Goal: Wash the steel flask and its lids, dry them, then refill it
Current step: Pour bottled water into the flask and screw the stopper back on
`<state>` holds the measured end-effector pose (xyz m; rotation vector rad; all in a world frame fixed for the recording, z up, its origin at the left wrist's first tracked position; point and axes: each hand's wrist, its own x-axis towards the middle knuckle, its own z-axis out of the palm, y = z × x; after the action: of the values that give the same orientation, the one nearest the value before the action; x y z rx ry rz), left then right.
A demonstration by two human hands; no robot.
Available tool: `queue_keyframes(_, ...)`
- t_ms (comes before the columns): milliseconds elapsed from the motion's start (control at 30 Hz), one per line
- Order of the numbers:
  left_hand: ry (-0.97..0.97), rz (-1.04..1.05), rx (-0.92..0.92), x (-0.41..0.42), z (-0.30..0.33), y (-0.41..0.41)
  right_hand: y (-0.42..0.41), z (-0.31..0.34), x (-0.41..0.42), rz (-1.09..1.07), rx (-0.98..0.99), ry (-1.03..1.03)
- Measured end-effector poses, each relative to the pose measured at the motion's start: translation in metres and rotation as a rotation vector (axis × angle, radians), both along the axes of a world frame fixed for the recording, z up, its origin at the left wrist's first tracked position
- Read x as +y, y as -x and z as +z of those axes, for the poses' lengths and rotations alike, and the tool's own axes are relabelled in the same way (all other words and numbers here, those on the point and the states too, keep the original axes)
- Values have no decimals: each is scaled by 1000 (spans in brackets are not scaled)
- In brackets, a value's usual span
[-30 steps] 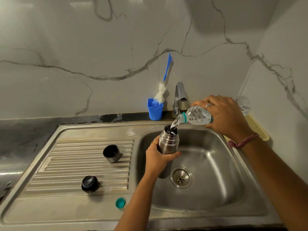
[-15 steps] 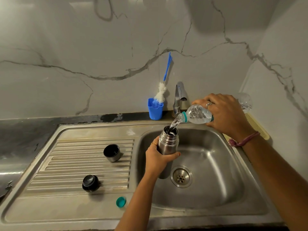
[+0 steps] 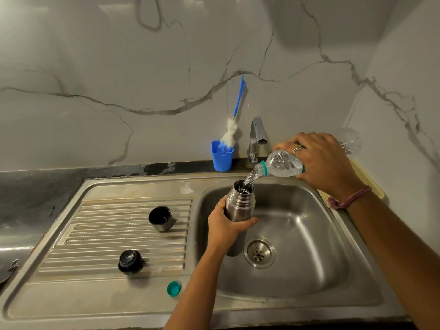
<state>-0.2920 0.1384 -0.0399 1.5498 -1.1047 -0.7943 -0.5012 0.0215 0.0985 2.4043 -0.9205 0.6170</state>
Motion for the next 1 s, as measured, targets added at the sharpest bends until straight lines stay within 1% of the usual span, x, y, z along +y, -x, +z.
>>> queue_keyframes(467, 2, 19, 10, 2, -4, -3, -5, 5, 1, 2, 33, 61)
queue_keyframes(1000, -2, 28, 15, 4, -10, -6, -12, 14, 6, 26, 73, 195)
